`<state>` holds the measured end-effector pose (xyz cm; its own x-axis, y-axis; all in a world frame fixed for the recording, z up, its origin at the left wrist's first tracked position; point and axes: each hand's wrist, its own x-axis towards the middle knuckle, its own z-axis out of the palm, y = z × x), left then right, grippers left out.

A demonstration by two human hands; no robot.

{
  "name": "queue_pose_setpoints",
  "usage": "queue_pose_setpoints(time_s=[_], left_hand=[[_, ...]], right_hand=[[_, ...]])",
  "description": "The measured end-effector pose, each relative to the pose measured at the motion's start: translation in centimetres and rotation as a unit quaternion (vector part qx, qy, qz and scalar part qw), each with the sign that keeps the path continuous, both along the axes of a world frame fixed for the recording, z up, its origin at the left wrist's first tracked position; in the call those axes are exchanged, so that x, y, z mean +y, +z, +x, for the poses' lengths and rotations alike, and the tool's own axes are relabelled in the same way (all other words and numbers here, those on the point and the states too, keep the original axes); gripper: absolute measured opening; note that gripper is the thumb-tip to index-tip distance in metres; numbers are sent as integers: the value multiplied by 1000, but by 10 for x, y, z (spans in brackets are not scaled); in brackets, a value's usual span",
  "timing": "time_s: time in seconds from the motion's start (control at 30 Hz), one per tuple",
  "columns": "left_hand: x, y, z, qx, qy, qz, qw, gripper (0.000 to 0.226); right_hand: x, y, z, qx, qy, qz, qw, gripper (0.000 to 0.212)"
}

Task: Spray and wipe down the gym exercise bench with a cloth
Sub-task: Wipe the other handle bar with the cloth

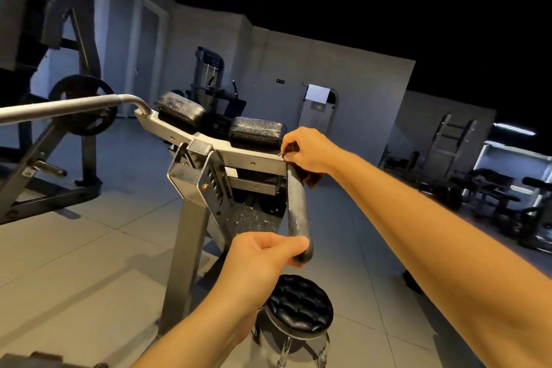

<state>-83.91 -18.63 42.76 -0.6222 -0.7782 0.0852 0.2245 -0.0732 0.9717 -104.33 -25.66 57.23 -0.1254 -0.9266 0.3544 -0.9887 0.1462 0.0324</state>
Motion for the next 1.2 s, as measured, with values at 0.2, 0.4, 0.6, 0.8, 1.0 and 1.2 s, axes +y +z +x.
queue_pose_setpoints(time_s=[0.2, 0.4, 0.6, 0.8, 1.0, 1.2], left_hand=[[-6, -9, -3, 9, -10, -15, 1000, 20], [-6, -9, -4, 6, -9, -13, 1000, 22], [-9, -5, -2, -10, -11, -14, 1000, 22], [-7, -11, -3, -8, -15, -20, 1000, 20], [-7, -4, 2, -24, -6, -25, 999, 21], [-3, 3, 4, -36, 22, -24, 999, 22]], right_hand=[[98, -30, 38, -103, 127, 100, 981, 9], [41, -26, 3, -118, 77, -43, 989, 8], [5, -46, -17, -194, -7, -226, 955, 13], [141, -105, 41, -209, 184, -202, 939, 14], [83, -88, 15, -220, 137, -244, 934, 11], [50, -86, 8, -292, 50, -285, 911, 11]])
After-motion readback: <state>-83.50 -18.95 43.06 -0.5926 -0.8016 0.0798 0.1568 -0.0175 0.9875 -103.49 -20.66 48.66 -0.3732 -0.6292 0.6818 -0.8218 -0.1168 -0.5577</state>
